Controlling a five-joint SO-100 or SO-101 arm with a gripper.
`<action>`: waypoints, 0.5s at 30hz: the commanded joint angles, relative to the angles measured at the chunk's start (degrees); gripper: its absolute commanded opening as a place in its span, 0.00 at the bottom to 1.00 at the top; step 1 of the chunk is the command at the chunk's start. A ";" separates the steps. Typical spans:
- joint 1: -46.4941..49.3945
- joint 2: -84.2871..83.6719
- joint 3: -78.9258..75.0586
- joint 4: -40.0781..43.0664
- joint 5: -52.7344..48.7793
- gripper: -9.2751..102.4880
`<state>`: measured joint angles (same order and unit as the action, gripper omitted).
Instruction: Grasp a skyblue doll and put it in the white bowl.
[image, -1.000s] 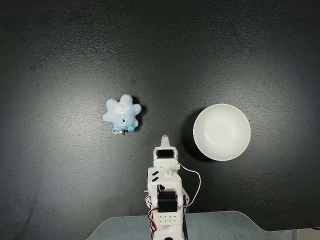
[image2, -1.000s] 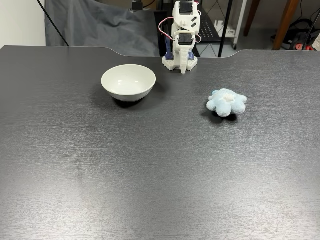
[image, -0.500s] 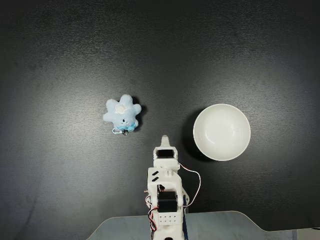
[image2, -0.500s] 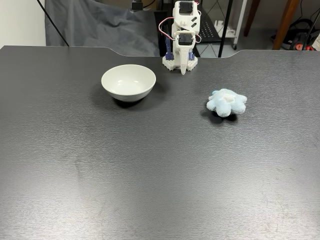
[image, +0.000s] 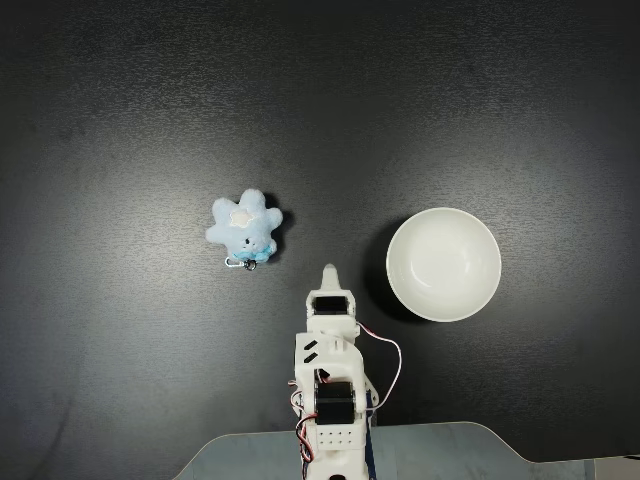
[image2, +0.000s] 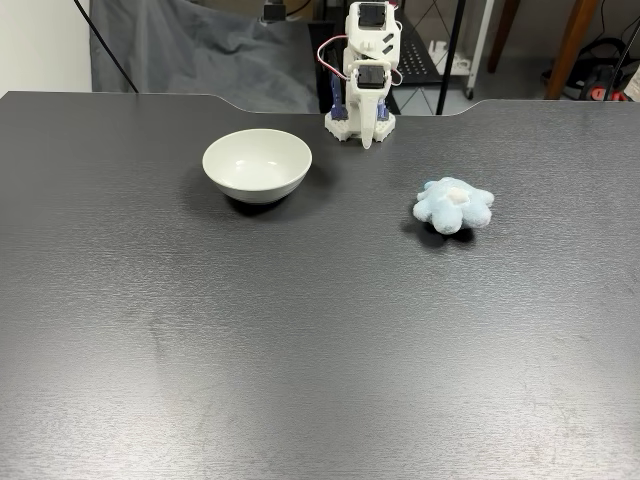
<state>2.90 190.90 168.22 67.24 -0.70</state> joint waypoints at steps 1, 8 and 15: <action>-0.35 0.35 -6.59 -8.17 0.35 0.15; -0.44 0.26 -21.36 -12.57 0.35 0.15; -0.44 0.18 -33.05 -12.13 0.35 0.15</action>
<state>2.99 190.90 143.53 56.16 -0.70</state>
